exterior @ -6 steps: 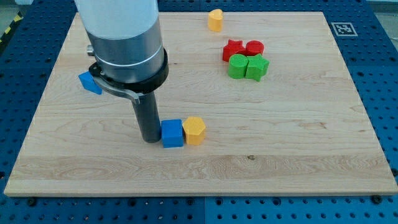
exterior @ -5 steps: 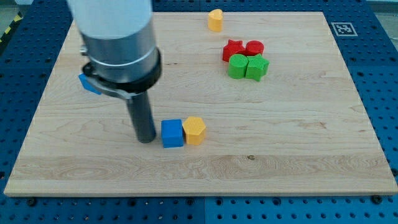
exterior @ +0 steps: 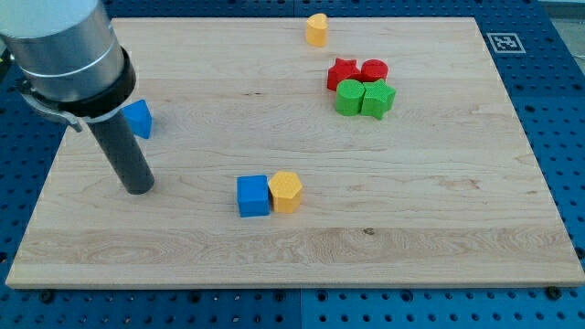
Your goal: Move the blue tringle closer to the blue cube
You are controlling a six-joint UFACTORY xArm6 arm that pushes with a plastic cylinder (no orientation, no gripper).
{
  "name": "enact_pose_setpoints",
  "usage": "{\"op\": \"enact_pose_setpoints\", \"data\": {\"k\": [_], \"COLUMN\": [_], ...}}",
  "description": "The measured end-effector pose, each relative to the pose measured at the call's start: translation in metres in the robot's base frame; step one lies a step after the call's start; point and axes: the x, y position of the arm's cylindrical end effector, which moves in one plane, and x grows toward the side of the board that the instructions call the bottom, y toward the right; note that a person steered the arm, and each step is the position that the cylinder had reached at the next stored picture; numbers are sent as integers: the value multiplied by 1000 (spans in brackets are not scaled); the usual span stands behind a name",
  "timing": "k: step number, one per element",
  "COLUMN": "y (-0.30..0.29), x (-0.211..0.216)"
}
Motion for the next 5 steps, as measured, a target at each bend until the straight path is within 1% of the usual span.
{"op": "enact_pose_setpoints", "data": {"k": [1, 4, 5], "y": [-23, -86, -80], "x": [-16, -102, -120]}}
